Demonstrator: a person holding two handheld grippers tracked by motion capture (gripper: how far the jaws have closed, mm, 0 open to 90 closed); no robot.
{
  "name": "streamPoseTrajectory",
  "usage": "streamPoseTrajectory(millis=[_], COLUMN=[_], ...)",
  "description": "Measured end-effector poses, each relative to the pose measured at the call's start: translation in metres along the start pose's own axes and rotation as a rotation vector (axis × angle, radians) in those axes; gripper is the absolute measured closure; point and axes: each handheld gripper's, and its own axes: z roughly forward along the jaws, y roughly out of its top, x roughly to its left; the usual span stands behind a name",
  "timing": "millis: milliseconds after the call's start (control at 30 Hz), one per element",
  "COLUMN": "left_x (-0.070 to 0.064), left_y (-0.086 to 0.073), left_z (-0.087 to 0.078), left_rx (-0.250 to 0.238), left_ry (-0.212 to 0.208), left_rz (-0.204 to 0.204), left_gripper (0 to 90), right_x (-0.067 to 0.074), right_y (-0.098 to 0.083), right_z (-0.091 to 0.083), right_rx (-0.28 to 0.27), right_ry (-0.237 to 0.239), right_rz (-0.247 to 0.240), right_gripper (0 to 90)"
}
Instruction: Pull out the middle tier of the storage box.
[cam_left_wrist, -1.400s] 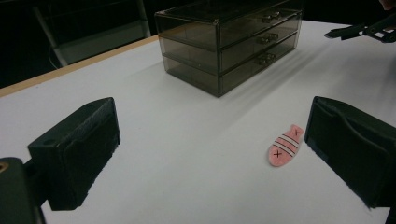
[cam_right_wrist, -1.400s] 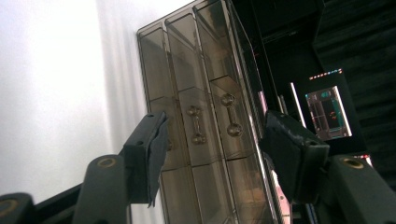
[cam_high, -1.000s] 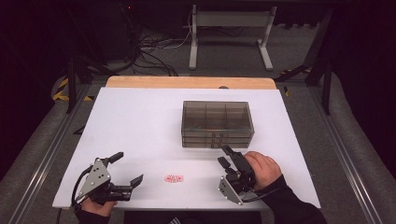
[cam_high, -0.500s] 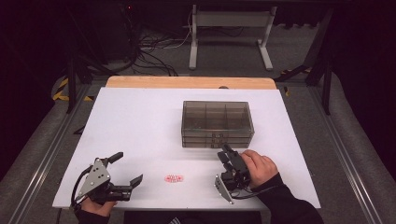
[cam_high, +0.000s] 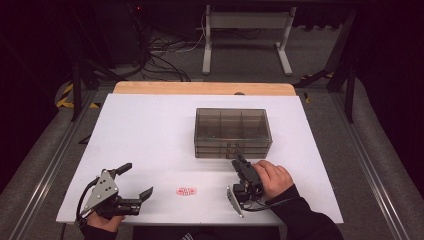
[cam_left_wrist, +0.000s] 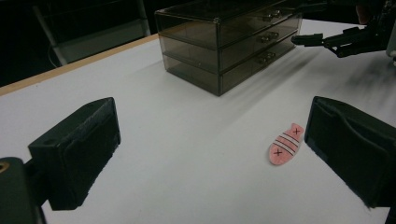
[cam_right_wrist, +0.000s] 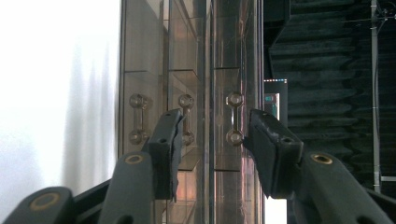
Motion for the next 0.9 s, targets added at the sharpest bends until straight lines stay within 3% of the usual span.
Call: streamPoseTrajectory(millis=[333,900], left_x=[0.000,0.000], left_y=[0.000,0.000], left_z=[0.000,0.000], left_rx=[0.001,0.001], left_ry=[-0.001,-0.002], left_rz=[-0.003,-0.003], left_gripper=[4.4,4.4], right_x=[0.006,0.013], right_y=[0.001,0.001], right_z=[0.008,0.016], right_rx=[0.037,0.079], right_ry=[-0.027,-0.026], right_rz=[-0.026,-0.061], right_gripper=[60.6,66.3])
